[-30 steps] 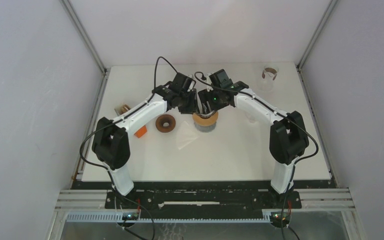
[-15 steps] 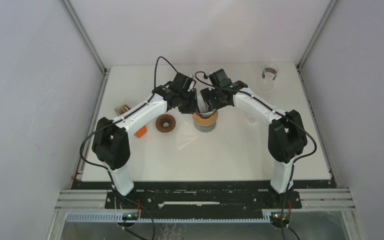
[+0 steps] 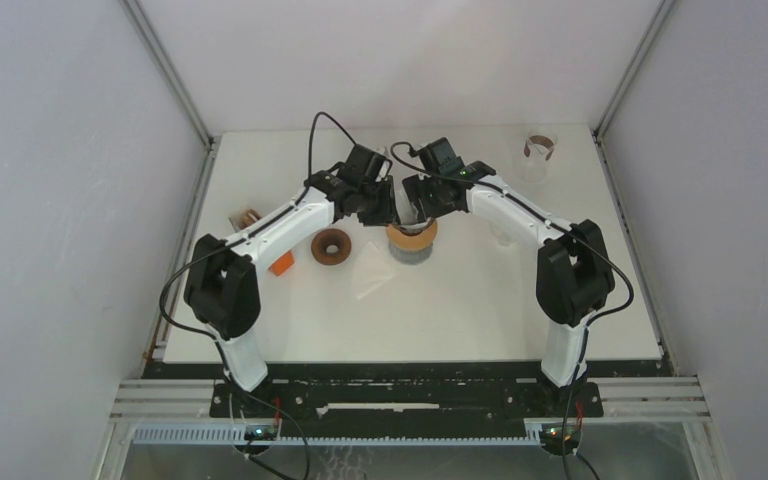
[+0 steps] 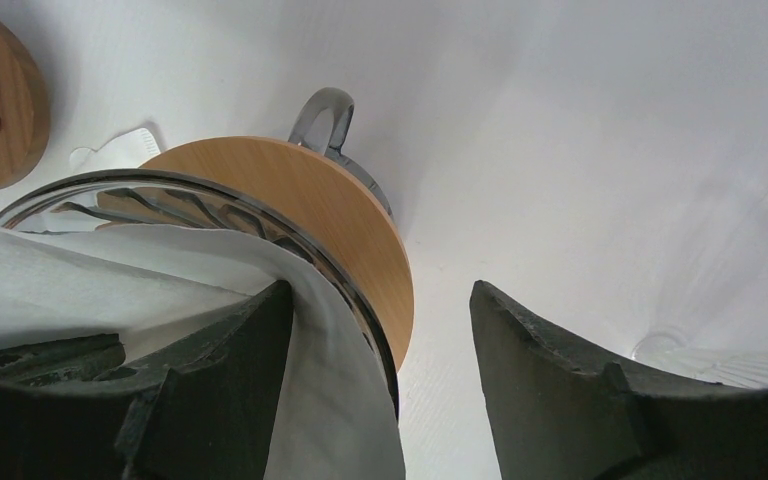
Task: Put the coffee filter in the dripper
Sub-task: Place the coffee filter in the coffee dripper.
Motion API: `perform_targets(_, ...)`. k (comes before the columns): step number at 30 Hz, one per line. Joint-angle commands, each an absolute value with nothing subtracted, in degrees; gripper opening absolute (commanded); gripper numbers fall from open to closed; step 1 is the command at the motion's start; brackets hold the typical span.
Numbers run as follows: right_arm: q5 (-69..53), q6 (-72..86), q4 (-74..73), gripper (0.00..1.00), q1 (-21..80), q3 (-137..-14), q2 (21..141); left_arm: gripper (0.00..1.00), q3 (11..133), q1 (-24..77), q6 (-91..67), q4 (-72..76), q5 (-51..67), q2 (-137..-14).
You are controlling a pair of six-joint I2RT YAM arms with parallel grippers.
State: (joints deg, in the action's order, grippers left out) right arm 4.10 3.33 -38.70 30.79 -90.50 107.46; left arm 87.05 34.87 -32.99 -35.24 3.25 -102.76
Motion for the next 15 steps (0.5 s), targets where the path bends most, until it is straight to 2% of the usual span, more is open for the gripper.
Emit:
perform_targets(1,7.1,3.7,-38.1,0.73,29.4,-91.1,106.3,0.34,87.7,34.9,-31.5,-37.3,2.2,-100.4)
perform_targets(10,-6.1,3.9,-37.3,0.73,26.6,-90.9,104.3,0.35,87.2,34.8,-31.5,-36.8,3.0,-100.3)
perform_targets(15,-7.6,3.5,-37.4,0.73,25.9,-90.4,105.0,0.35,86.2,34.6,-32.1,-35.6,3.3,-100.0)
